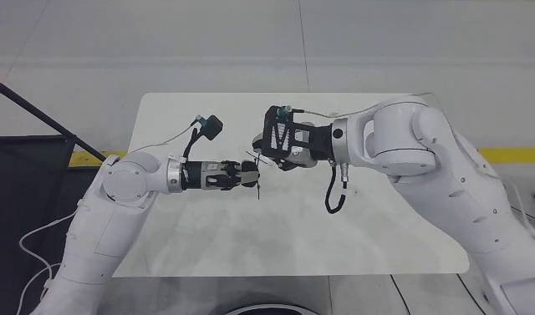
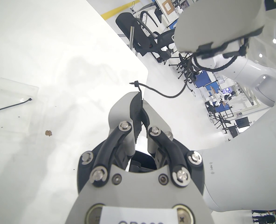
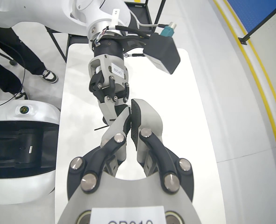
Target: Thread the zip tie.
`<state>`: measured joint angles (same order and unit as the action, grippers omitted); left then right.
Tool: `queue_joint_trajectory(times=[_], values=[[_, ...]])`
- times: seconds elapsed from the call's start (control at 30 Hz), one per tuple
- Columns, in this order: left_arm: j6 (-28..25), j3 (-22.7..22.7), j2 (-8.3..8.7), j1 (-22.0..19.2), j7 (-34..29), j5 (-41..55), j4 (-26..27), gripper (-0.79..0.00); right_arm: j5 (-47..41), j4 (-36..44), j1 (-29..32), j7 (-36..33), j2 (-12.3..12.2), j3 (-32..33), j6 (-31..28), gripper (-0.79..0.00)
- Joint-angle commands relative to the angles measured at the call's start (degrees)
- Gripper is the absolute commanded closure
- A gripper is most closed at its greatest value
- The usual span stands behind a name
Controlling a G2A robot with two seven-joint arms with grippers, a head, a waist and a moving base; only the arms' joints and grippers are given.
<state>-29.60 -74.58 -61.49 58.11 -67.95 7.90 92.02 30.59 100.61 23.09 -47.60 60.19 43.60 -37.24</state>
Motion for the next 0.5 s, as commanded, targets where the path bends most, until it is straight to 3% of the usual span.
queue_joint_trajectory(times=[0.0, 0.47], values=[[0.03, 0.13, 0.13, 0.12, -0.1, -0.04, 0.21, 0.0, 1.86, 0.64, 0.81, 1.29, -0.13, 0.8, 1.12, 0.0], [-0.06, 0.97, 0.83, 0.12, 0.16, 0.46, 0.59, 0.0, 15.41, 5.33, 5.47, 4.47, -0.58, 3.72, 9.67, 0.0]])
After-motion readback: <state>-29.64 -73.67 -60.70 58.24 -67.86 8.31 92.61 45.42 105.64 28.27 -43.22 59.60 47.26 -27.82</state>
